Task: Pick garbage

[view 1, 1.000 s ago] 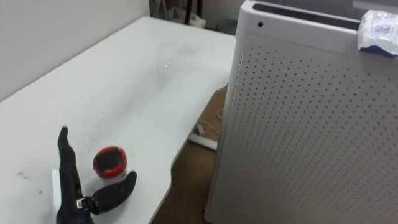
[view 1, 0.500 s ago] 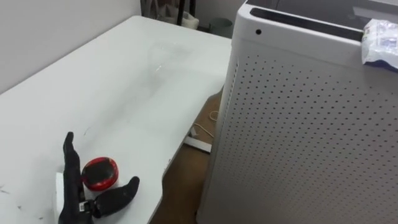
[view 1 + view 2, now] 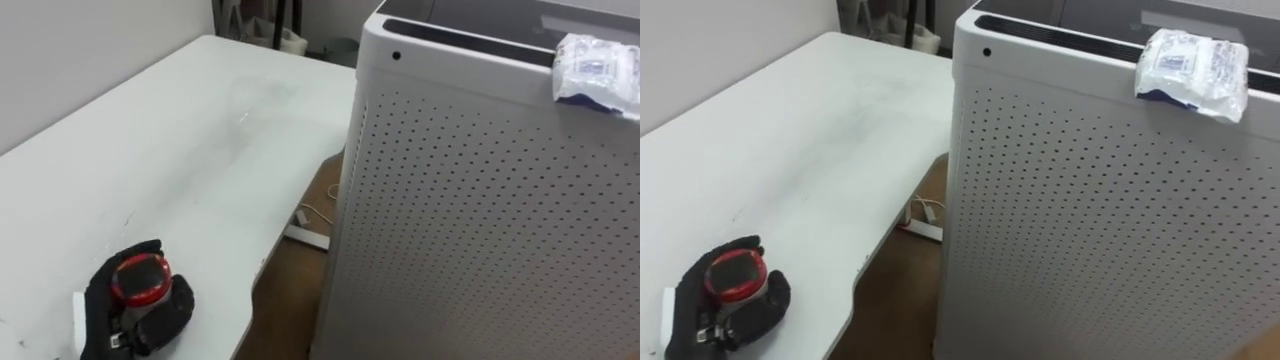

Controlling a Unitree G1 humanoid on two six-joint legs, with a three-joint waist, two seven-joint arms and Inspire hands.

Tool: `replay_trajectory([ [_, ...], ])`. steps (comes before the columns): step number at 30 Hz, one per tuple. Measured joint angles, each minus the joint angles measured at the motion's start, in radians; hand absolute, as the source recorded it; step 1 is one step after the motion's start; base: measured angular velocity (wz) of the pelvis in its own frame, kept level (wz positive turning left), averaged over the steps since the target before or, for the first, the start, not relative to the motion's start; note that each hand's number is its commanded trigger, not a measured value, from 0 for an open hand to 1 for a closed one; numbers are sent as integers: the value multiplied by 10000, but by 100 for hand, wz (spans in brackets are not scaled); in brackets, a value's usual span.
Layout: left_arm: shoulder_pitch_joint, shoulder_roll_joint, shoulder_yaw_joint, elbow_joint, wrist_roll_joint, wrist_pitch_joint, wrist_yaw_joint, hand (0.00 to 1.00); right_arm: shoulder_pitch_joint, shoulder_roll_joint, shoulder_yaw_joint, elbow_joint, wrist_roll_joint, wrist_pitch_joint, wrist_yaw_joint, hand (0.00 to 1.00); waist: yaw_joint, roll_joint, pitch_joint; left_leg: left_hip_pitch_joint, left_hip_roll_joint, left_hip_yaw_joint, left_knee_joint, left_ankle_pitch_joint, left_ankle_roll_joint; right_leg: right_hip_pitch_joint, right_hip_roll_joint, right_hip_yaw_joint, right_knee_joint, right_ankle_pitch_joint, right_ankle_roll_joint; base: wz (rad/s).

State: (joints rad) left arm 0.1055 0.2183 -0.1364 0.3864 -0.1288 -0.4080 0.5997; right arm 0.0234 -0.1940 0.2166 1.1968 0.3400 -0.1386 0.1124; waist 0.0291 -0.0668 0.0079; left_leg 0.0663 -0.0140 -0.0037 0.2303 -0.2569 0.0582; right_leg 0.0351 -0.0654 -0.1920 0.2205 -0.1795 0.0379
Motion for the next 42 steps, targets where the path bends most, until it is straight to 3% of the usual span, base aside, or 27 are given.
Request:
replay_trajectory([
  [8,-3,-2,0,98,-605,14,-369,100,2,23,-7,-8,-3,58,5,100,-1,34,-19,140,11,241,-18,0,1,17,9,140,20,91,17,-7],
  [11,-154,-65,-15,88,-643,73,-871,100,-27,20,-23,-5,-1,58,-1,100,-24,37,-3,27,14,248,-19,-3,7,-68,17,156,15,149,26,0],
  [17,-500,-81,-1274,-291,-1068,248,-2314,100,-414,24,5,-161,35,55,-166,100,-327,174,41,-249,9,390,-16,5,20,-399,12,327,77,200,33,-6],
  [19,-611,-92,-1923,-608,-1066,369,-3072,100,-756,23,4,-184,-139,9,-278,100,-617,277,102,-436,13,638,100,8,22,-690,-8,480,204,200,33,-20],
  [20,-620,-100,-2074,-672,-1067,388,-3269,100,-819,23,4,-185,-186,-25,-285,100,-656,296,99,-452,17,742,100,9,23,-770,-5,549,216,200,34,-26],
  [22,-637,-84,-2580,-913,-1162,491,-4023,100,-835,26,5,-383,-189,-68,-270,100,-1060,327,103,-553,26,880,100,9,23,-927,-7,639,226,204,39,-20],
  [26,-904,-83,-3066,-1006,-1164,746,-4983,100,-828,23,5,-617,-162,-130,-292,100,-1219,353,113,-628,46,1320,96,8,23,-1270,22,992,372,207,42,-36],
  [31,-1100,-64,-3191,-1004,-1179,1113,-5985,100,-1060,18,31,-812,-303,-130,-302,100,-1260,365,111,-433,86,2396,93,7,22,-1621,72,1241,643,217,26,-56],
  [36,-1086,-61,-3185,-1003,-1178,1461,-6426,100,-1144,17,176,-863,-305,-125,-247,100,-1052,358,114,-374,196,3062,53,6,20,-1921,93,605,711,386,-144,-51],
  [42,-1099,-78,-3339,-918,-1176,1601,-6930,100,-1433,-31,344,-855,-319,-127,-32,100,-1112,382,127,-498,300,3314,89,6,19,-2135,187,510,702,441,-237,-16],
])
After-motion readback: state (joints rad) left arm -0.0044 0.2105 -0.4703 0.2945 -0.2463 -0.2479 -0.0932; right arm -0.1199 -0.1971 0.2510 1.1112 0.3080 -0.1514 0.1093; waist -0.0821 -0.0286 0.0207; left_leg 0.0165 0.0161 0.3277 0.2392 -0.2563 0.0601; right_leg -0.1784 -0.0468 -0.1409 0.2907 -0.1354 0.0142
